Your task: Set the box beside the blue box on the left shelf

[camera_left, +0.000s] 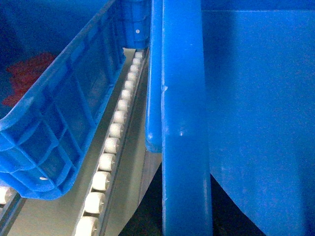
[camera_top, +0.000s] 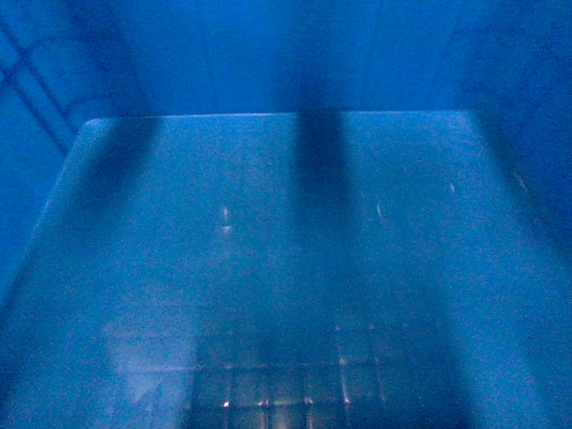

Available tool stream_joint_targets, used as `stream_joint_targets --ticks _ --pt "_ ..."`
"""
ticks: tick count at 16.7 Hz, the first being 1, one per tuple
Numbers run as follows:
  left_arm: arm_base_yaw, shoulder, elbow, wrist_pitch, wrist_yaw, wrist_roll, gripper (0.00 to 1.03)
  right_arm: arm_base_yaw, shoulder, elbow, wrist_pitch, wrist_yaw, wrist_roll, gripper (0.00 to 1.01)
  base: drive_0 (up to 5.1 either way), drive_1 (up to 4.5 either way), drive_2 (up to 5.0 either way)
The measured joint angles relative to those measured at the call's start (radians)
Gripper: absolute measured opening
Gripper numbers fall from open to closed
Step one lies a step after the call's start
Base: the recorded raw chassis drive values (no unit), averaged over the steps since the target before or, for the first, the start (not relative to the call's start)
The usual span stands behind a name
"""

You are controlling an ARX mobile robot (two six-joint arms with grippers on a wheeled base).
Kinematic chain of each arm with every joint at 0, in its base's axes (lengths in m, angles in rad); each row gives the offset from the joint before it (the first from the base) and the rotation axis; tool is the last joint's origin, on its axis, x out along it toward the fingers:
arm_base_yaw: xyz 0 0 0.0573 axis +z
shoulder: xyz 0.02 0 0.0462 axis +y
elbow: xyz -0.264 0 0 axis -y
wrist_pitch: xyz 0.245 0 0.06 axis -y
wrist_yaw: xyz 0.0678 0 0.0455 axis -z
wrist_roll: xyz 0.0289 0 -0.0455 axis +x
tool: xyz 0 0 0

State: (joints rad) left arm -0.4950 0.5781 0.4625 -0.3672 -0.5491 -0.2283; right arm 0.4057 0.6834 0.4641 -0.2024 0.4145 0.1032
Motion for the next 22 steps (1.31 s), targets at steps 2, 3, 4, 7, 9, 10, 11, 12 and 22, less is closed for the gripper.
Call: stream_joint_targets --ticks 2,3,4,7,9,10,11,12,22 --pt "0.000 0.000 0.000 0.000 0.000 0.000 0.07 0.000 0.000 0.000 0.000 0.000 0.000 0.10 0.0 0.00 0.0" --pt "0.000 0.000 0.000 0.000 0.000 0.000 0.07 0.000 0.000 0.000 0.000 0.000 0.000 0.10 0.0 0.00 0.0" --pt "0.000 0.000 0.000 0.000 0.000 0.000 0.07 0.000 0.000 0.000 0.000 0.000 0.000 0.10 0.0 0.00 0.0" --pt "0.000 0.000 0.000 0.000 0.000 0.000 0.07 0.000 0.000 0.000 0.000 0.000 0.000 0.10 0.0 0.00 0.0" --pt "0.000 0.000 0.000 0.000 0.000 0.000 0.07 0.000 0.000 0.000 0.000 0.000 0.000 0.10 0.0 0.00 0.0" --pt "0.000 0.000 0.000 0.000 0.000 0.000 0.07 0.000 0.000 0.000 0.000 0.000 0.000 0.10 0.0 0.00 0.0" --pt "0.000 0.000 0.000 0.000 0.000 0.000 0.07 0.000 0.000 0.000 0.000 0.000 0.000 0.10 0.0 0.00 0.0" --pt "0.000 0.000 0.000 0.000 0.000 0.000 0.07 0.000 0.000 0.000 0.000 0.000 0.000 0.10 0.0 0.00 0.0" --pt "0.000 0.000 0.000 0.000 0.000 0.000 0.07 0.000 0.000 0.000 0.000 0.000 0.000 0.10 0.0 0.00 0.0"
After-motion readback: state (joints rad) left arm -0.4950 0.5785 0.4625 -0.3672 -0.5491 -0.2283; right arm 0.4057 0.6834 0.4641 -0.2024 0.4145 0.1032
